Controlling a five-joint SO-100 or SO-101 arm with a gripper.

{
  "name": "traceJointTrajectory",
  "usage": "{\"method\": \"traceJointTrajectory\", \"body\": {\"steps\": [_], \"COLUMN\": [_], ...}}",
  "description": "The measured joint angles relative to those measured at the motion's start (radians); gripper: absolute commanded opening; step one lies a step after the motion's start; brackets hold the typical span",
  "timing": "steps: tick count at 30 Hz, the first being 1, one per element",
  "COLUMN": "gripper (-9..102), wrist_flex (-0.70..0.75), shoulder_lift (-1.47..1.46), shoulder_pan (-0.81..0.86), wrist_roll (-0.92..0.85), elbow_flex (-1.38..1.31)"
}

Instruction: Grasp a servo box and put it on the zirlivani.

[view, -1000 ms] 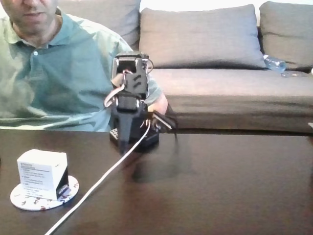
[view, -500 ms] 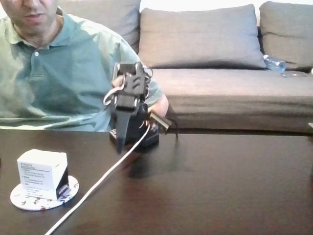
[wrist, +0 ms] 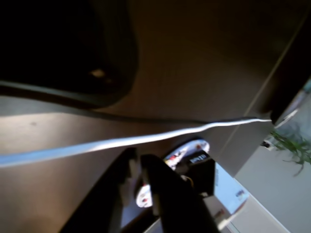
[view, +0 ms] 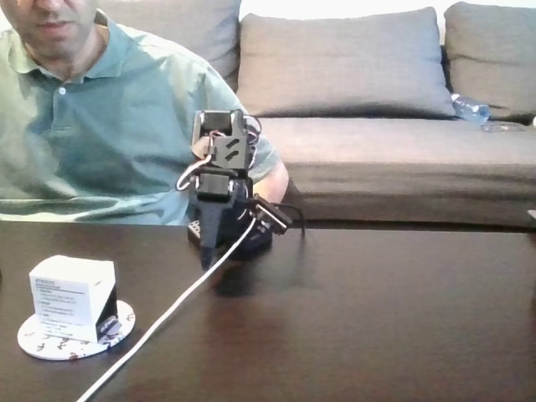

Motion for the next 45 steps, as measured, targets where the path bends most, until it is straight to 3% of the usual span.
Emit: {"method": "traceJointTrajectory", "body": {"steps": [7, 45], "gripper": [0, 0], "wrist_flex": [0.058, 0.058], "shoulder_lift": [0.015, 0.014], "shoulder_pan": [-0.064, -0.071], "wrist_roll": [0.018, 0.043], "elbow_flex": [-0.029, -0.031]}}
